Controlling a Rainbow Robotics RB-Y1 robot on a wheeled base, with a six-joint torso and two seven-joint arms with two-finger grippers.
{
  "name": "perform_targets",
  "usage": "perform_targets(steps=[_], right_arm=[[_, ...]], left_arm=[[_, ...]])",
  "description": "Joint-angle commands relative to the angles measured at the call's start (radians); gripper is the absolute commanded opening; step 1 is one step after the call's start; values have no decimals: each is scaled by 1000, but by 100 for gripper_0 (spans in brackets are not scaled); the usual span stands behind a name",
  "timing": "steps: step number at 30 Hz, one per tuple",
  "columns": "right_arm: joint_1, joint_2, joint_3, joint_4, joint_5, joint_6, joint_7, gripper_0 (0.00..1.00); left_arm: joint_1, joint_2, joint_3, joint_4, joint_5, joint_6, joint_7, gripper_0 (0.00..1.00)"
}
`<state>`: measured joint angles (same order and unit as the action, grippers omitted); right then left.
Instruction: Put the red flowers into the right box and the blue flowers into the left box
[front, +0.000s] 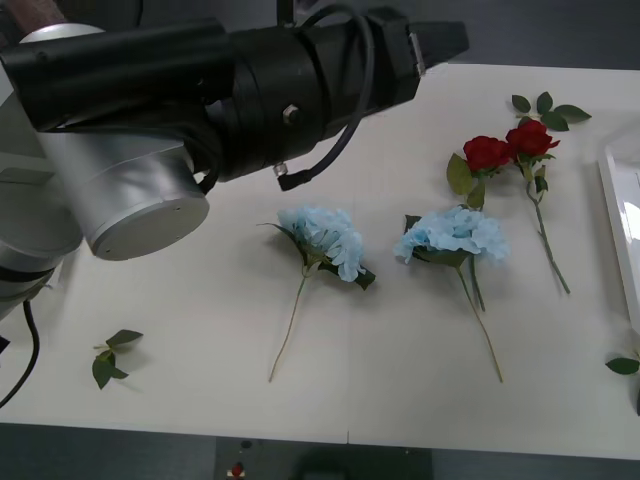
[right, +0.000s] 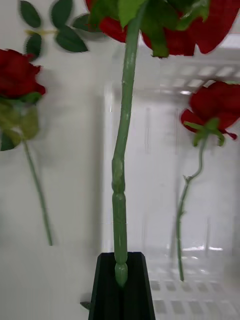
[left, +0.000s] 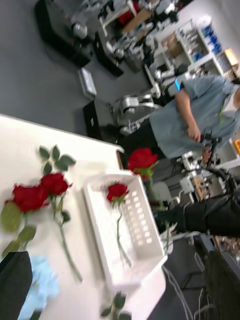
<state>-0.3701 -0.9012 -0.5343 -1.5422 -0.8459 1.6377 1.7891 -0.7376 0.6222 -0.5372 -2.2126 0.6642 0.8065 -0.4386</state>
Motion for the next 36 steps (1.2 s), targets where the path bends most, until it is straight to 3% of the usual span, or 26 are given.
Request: perform_targets(steps=[1,6,11,17,23,25,26,27,28,29,30,32,36], right_arm=[[33,-19,-6,-29,88,-33,-149,0],[69,-19,7,-27,182,-75,-234,0],[82,-21,62,42,284,-194,-255,0],[80,-19,129,195,315,-417,-252,0],[82,-19,172,283,327,-524,-258,4],[80,-21,174,292,324,-536,-255,15],[80,-21,172,292,321,-536,-254,27],[80,-22,172,292,317,-536,-254,51],[82,-25,172,290,312,-536,-252,69],[80,-25,171,292,300,-538,-249,82],[80,-28,171,292,286,-536,-249,90],[82,-38,169,292,248,-536,-244,100],[80,-64,172,284,151,-533,-226,100]], left_arm=[[76,60,19,-61,81,-10,-157,100],[176,113,19,-70,184,0,-310,100],[259,146,19,-70,207,125,-457,100],[311,154,20,-67,146,229,-483,100],[314,156,22,-61,98,306,-473,100],[305,156,20,-47,98,336,-469,100],[303,156,19,-36,98,341,-471,100],[302,149,16,-21,104,341,-471,100],[302,145,9,-6,104,341,-471,100],[300,134,0,14,103,339,-473,100],[300,126,-6,31,100,336,-474,100],[293,108,-26,73,83,330,-477,100],[270,77,-70,149,37,312,-483,100]])
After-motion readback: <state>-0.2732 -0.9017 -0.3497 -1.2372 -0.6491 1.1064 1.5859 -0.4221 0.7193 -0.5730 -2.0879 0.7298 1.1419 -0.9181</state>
